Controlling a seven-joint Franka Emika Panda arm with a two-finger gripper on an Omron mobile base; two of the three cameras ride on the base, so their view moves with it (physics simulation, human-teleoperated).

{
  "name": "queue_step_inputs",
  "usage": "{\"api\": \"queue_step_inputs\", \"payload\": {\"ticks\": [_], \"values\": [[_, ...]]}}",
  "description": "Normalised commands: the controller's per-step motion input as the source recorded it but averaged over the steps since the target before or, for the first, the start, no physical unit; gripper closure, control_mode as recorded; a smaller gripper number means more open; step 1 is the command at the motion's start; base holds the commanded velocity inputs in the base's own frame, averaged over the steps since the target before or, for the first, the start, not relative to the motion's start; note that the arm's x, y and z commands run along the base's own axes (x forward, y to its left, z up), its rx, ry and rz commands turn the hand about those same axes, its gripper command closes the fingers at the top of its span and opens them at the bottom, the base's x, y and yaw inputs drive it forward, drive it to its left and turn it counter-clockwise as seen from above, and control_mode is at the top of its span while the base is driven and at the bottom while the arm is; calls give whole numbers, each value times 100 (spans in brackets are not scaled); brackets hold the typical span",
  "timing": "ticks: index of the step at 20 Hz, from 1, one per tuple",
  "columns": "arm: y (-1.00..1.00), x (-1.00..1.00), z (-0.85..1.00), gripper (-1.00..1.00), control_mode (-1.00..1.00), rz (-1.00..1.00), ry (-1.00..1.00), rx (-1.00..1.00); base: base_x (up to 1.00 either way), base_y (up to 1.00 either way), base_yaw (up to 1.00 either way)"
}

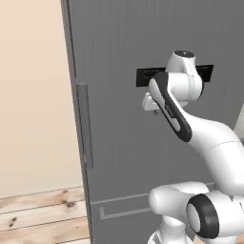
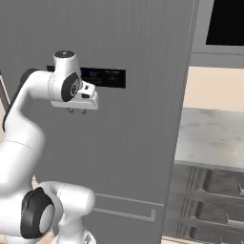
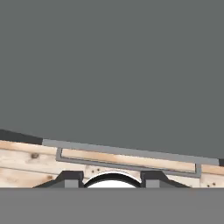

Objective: Open the fridge, remove the peach, sweet potato, and steak, and place them on any counter.

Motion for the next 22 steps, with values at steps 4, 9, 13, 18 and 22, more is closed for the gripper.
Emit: {"api": "queue_step_inputs", "payload": {"ticks": [4, 9, 13, 18, 22], "values": [[0, 0, 0, -100, 100, 0, 0, 0, -12, 12, 1], [0, 0, 0, -100, 100, 0, 0, 0, -43, 47, 1], [0, 0, 0, -100, 100, 0, 0, 0, -34, 60, 0], [0, 0, 0, -100, 100, 0, 0, 0, -20, 60, 0], [0, 0, 0, -100, 100, 0, 0, 0, -49, 10, 0]]}}
